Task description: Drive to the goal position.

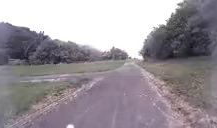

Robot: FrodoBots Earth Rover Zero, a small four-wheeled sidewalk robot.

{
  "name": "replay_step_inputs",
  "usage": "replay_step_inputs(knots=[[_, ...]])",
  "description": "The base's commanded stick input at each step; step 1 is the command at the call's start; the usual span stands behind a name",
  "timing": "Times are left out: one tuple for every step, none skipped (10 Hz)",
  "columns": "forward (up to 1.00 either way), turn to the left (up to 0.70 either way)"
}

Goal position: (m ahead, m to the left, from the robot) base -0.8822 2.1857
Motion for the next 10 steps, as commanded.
replay_step_inputs(knots=[[0.85, 0.00], [0.85, 0.00], [0.85, 0.00], [0.85, 0.00], [0.85, 0.00], [0.85, 0.00], [0.85, 0.00], [0.85, 0.00], [0.85, 0.00], [0.85, 0.00]])
